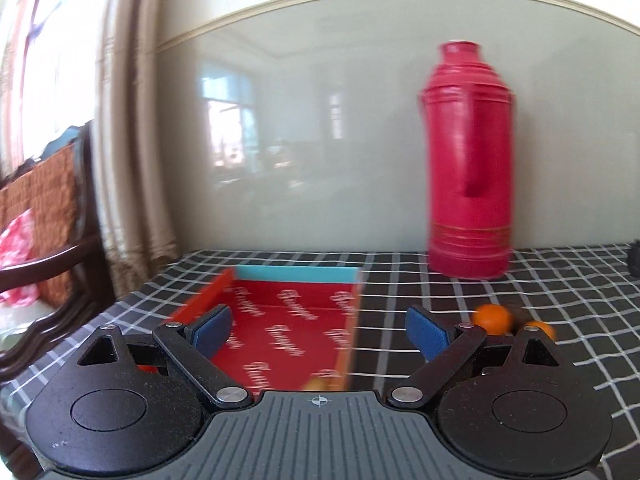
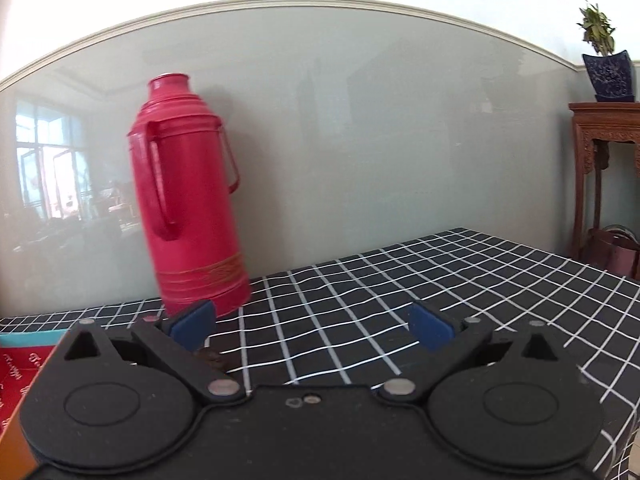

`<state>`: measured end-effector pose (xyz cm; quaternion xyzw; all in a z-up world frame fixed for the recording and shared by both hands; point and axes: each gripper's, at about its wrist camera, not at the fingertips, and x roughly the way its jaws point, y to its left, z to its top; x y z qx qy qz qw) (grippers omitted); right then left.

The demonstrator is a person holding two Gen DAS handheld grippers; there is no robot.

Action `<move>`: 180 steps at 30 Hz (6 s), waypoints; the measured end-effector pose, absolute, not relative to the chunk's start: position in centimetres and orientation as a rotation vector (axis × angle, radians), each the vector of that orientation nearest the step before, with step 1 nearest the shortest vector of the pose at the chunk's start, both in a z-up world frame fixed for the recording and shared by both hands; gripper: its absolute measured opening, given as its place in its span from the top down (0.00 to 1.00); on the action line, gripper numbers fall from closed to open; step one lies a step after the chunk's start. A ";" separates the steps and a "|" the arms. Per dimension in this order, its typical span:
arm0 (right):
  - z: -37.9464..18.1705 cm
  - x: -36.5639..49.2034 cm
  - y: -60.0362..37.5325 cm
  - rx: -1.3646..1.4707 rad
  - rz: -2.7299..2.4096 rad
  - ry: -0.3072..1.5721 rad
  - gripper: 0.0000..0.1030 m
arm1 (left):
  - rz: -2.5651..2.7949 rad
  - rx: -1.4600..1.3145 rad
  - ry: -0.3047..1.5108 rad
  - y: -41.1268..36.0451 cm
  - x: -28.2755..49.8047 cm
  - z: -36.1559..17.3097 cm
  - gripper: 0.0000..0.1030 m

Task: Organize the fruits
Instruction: 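Release the brown fruit into the box and withdraw the right tool, then grasp a carrot slice from the table with the left tool, then carry the carrot slice with the left tool into the box and release, then grasp a small orange beside the dark piece with the right tool, then carry the orange with the right tool into the box and release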

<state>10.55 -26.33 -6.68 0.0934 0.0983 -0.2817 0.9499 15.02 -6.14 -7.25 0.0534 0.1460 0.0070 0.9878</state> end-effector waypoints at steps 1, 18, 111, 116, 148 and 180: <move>-6.7 10.3 -26.8 0.187 -0.594 0.194 0.06 | -0.012 0.120 0.292 -7.1 15.0 -7.4 0.10; -6.7 7.7 -31.7 0.153 -0.807 0.158 0.06 | -0.127 0.090 0.515 -14.4 20.5 -11.3 0.10; -11.6 23.0 -23.1 0.136 -0.348 0.608 0.27 | 0.527 -0.156 0.441 12.3 14.7 -7.7 0.04; -12.3 23.2 -23.1 0.162 -0.307 0.611 0.71 | 0.557 -0.174 0.457 13.8 14.8 -8.2 0.04; -8.3 18.4 -6.8 -0.114 0.369 0.427 0.71 | 0.665 -0.261 0.460 18.2 13.6 -9.0 0.03; -6.3 14.8 -16.7 -0.097 -0.098 0.244 0.14 | 0.566 -0.172 0.429 12.3 14.8 -8.1 0.03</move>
